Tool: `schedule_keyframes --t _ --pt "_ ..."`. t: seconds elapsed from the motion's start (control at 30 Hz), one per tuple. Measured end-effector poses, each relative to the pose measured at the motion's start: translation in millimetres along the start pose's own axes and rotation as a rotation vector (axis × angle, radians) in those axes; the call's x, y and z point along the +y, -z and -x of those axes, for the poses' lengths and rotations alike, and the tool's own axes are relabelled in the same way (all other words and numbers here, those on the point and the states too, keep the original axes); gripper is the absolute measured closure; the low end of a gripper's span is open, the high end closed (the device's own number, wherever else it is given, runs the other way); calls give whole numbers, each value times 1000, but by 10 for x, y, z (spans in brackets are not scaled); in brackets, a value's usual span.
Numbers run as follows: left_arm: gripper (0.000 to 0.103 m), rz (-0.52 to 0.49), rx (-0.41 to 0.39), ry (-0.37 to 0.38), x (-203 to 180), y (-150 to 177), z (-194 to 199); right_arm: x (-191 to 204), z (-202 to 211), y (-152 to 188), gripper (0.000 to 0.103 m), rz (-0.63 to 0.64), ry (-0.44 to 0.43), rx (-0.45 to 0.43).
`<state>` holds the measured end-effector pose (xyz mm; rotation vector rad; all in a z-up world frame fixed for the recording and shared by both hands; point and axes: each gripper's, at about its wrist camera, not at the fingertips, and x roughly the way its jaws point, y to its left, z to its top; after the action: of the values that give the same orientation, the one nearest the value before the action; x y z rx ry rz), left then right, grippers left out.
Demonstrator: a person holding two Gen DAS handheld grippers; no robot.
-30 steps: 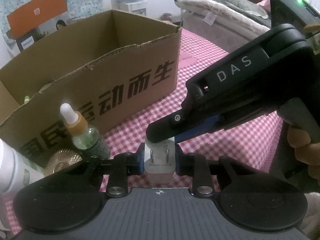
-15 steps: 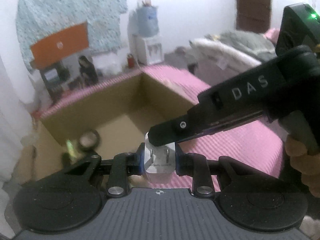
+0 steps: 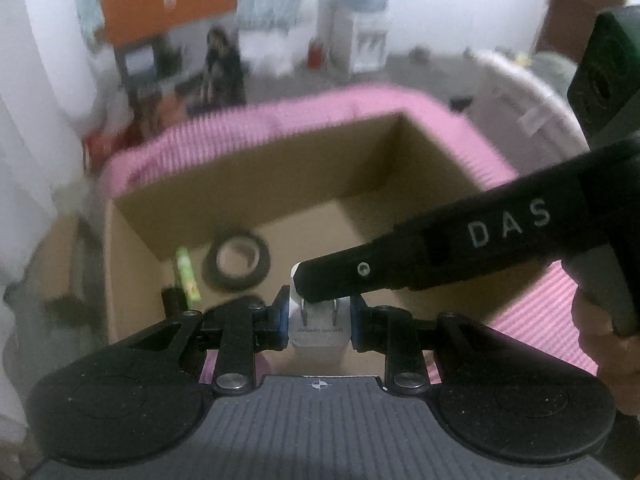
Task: Organize rigid objects
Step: 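Carry the charger plug into the box and open the right gripper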
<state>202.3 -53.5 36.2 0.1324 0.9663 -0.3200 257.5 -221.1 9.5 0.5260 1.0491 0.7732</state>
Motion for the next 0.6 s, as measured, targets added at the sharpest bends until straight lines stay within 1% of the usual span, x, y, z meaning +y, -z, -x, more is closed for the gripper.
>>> schedule_keyframes --t 0.13,0.23,0.43,0.6 --pt "77 54 109 13 149 -69 -370 -302 -318 -73 71 -83 10 105" --pt "77 66 151 3 203 -71 -507 -420 -498 -111 71 -100 21 149" --pt "77 80 201 -2 227 -68 -631 -501 -675 -166 70 -97 46 203" --pt "77 71 198 -5 222 -74 -696 -477 -707 -202 70 -65 67 212"
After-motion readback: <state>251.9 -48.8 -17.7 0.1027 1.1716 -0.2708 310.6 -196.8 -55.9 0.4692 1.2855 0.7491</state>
